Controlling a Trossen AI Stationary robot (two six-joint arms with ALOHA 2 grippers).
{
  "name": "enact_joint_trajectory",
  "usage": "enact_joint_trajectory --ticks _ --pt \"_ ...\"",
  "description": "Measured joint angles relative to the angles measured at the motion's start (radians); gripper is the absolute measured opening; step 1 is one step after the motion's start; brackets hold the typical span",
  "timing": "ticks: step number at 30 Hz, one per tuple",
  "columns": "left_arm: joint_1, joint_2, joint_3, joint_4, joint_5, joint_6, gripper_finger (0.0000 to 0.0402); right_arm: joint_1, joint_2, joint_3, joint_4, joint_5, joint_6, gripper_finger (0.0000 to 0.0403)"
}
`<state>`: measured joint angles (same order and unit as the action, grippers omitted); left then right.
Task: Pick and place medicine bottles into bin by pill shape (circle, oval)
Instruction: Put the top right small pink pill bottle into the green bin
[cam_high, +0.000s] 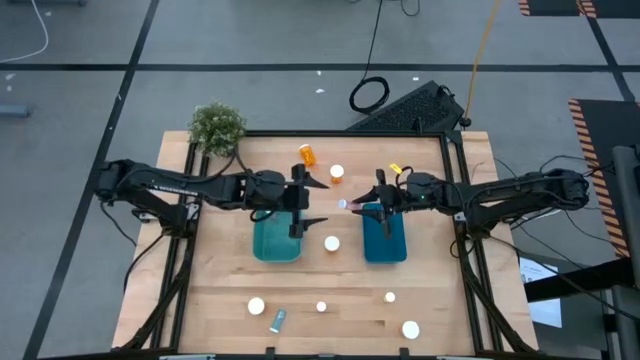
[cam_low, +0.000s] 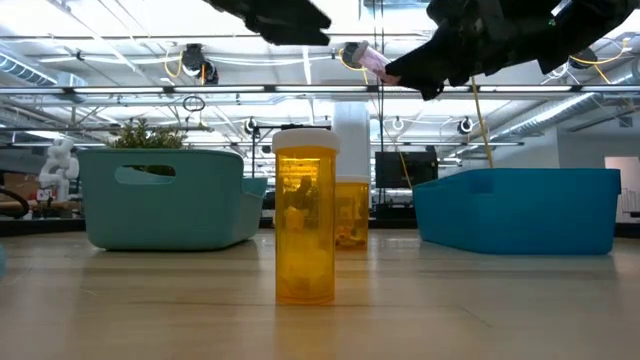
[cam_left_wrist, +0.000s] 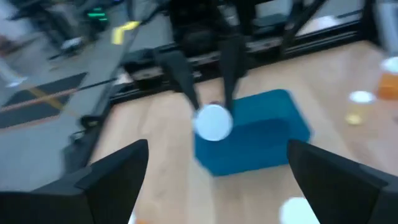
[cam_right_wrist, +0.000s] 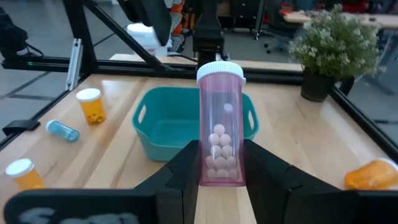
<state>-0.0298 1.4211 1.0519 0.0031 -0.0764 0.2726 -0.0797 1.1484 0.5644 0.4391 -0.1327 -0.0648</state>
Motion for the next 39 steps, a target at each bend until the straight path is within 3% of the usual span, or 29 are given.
enact_joint_trajectory --ticks 3,17,22,39 --pt "0.003 0.024 0.001 0.067 0.055 -0.005 0.0377 0.004 0.0 0.001 0.016 0.001 -0.007 0.0102" --pt "0.039 0.116 0.0 0.187 0.054 -0.097 0.0309 0.003 0.0 0.001 0.021 0.005 -0.028 0.0102" --pt "0.044 0.124 0.001 0.205 0.114 -0.105 0.029 0.003 0.0 0.001 0.021 0.043 -0.03 0.0102" --pt "0.044 0.14 0.0 0.257 0.075 -0.119 0.0233 0.003 0.0 0.001 0.058 0.059 -0.027 0.0102"
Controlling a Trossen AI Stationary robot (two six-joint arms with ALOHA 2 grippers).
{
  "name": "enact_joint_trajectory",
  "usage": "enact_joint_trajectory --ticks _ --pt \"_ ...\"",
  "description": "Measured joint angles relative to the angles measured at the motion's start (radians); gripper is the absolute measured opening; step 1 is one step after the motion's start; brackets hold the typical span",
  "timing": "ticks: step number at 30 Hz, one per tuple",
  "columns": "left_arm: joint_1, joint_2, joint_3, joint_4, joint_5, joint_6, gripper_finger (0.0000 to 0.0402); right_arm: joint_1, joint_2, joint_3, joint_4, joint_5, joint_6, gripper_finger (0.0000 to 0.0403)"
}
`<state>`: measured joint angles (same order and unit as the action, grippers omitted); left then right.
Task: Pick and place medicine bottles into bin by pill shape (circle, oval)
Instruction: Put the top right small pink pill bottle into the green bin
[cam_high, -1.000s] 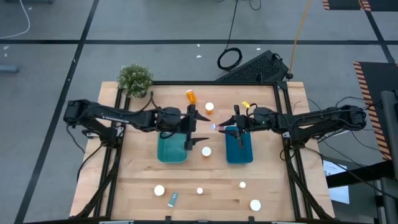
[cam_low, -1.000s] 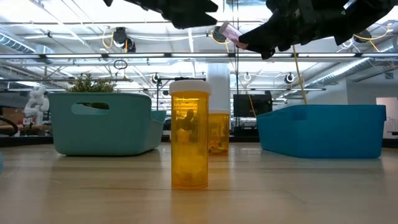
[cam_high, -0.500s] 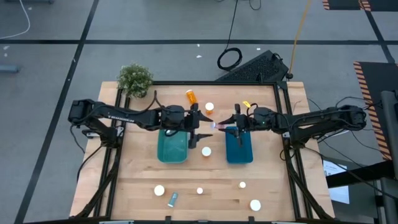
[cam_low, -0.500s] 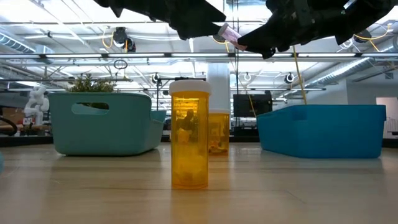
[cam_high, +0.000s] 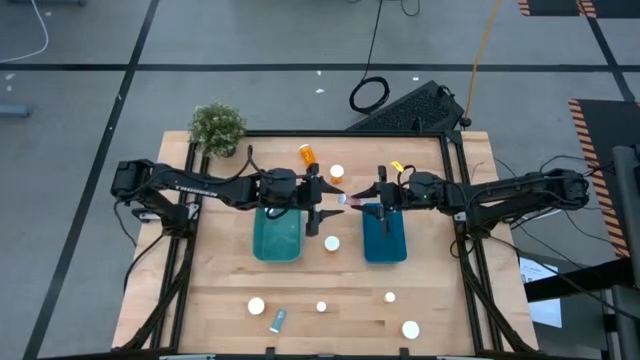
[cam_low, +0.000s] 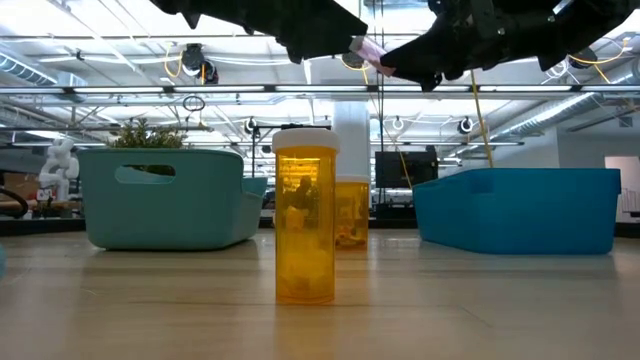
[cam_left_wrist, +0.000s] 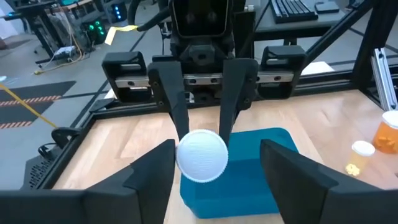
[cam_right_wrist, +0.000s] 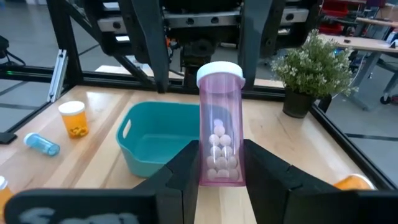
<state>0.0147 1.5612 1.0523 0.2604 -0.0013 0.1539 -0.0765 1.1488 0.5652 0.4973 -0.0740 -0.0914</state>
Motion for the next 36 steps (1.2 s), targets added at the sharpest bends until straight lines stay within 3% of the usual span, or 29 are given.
enact_joint_trajectory --ticks 25,30,36 --pt "0.001 0.0 0.0 0.019 -0.002 0.033 0.0133 0.0 0.0 0.0 0.007 -0.004 0.0 0.0107" --pt "0.001 -0.001 0.0 0.004 -0.001 0.05 0.0124 0.0 0.0 0.0 0.004 0.002 0.005 0.0143" --pt "0.009 -0.001 0.0 -0.019 -0.003 0.05 0.0126 0.0 0.0 0.0 -0.031 0.076 0.027 0.0221"
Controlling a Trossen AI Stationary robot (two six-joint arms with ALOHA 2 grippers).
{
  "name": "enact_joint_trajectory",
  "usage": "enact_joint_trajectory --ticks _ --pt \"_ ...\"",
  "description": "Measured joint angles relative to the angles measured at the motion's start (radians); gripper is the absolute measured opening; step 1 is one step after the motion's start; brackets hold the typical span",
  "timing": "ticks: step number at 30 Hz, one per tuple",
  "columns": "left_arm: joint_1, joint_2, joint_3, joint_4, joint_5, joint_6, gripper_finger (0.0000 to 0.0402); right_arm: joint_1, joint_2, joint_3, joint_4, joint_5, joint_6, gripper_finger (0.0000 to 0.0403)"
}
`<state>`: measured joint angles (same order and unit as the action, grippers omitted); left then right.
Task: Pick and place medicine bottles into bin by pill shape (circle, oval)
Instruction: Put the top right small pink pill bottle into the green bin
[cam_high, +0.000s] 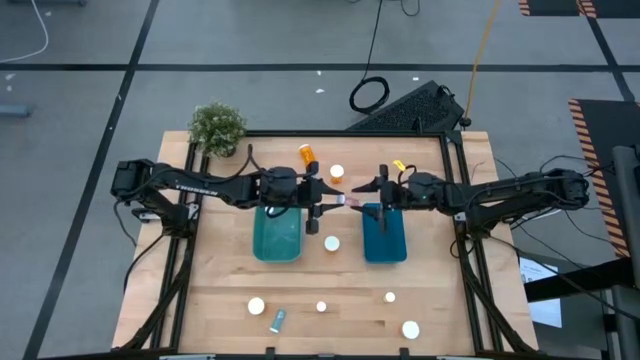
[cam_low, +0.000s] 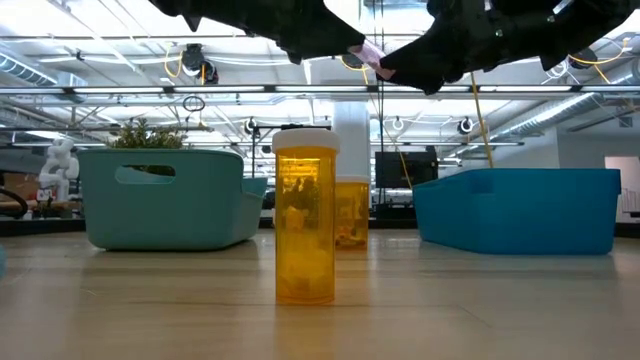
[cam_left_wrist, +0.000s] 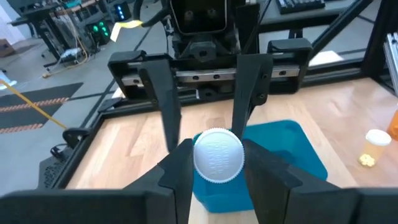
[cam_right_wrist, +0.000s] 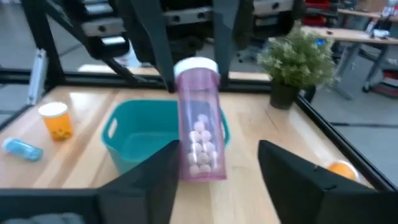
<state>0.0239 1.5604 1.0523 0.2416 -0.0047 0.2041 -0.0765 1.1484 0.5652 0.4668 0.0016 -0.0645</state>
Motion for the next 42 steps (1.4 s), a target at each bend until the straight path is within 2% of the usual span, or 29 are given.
enact_joint_trajectory --ticks 6,11,14,20,24,28,34,42 --pt "0.014 -0.009 -0.001 -0.057 0.007 -0.004 0.0126 -0.001 0.0 0.0 -0.105 0.007 -0.002 0.0292" --pt "0.022 -0.057 -0.001 -0.155 0.005 -0.016 0.0126 -0.001 0.0 0.0 -0.162 0.055 -0.019 0.0322" --pt "0.021 -0.104 -0.001 -0.25 0.002 -0.036 0.0126 -0.001 0.0 0.0 -0.19 0.057 -0.028 0.0324" --pt "0.02 -0.212 -0.002 -0.553 -0.032 -0.098 0.0127 -0.001 -0.006 0.0 -0.198 0.056 -0.034 0.0307" --pt "0.02 -0.246 -0.001 -0.735 -0.056 -0.164 0.0127 -0.001 -0.018 -0.001 -0.201 0.056 -0.038 0.0295" --pt "0.02 -0.247 -0.004 -0.833 -0.086 -0.218 0.0127 0.0 -0.034 -0.001 -0.188 0.055 -0.037 0.0286" --pt "0.021 -0.247 -0.09 -0.811 -0.109 -0.261 0.0127 0.0 -0.049 0.0 -0.183 0.055 -0.026 0.0281" --pt "0.021 -0.246 -0.215 -0.679 -0.126 -0.278 0.0127 0.0 -0.051 0.0 -0.18 0.055 -0.011 0.0281"
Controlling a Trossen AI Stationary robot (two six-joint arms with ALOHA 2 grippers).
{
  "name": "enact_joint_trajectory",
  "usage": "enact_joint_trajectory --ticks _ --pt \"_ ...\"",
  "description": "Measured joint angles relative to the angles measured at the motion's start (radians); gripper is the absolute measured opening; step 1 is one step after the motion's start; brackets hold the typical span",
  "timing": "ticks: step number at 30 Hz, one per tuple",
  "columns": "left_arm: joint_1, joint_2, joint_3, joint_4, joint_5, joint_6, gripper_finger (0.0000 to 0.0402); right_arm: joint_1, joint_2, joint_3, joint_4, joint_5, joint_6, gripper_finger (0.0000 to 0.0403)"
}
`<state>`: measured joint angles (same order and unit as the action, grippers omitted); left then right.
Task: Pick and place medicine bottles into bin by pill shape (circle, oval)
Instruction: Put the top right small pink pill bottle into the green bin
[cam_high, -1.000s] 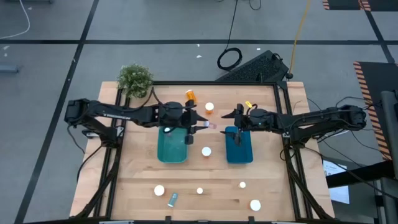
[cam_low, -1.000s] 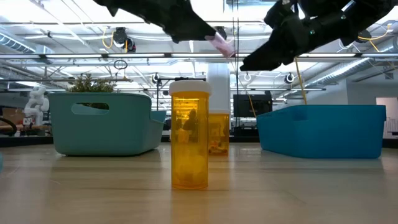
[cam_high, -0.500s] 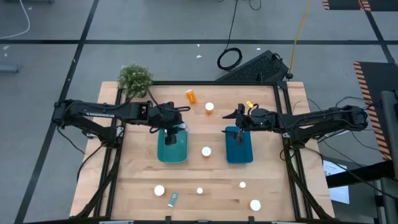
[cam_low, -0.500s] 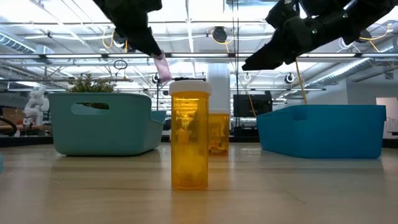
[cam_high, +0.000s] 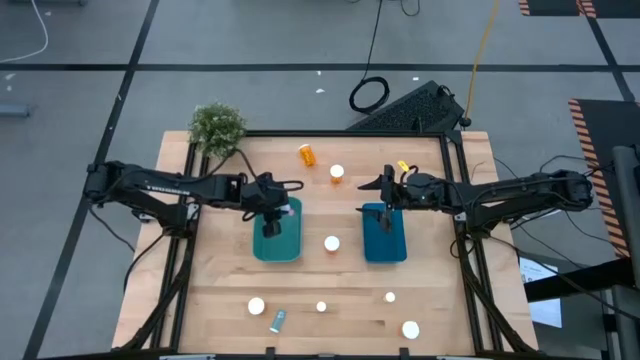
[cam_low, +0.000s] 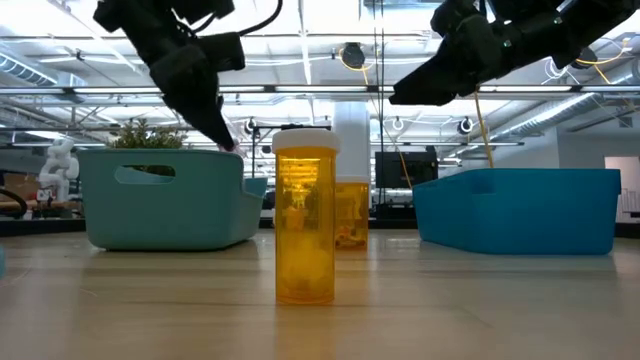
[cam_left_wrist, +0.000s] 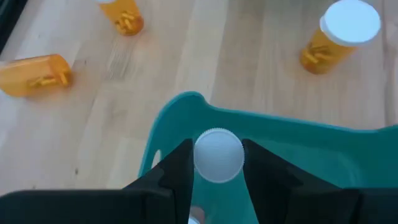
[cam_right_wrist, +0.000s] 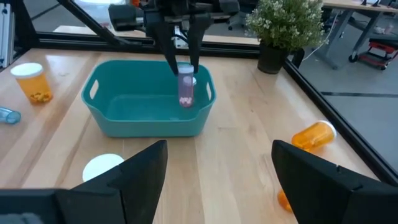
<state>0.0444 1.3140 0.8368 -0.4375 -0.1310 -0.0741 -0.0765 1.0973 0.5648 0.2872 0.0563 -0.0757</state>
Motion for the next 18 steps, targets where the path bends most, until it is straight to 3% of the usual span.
enact_joint_trajectory --ticks 18 --pt "0.007 0.12 -0.058 0.083 0.0 0.046 0.0127 0.0 0.0 0.0 0.038 0.0 -0.01 0.0281"
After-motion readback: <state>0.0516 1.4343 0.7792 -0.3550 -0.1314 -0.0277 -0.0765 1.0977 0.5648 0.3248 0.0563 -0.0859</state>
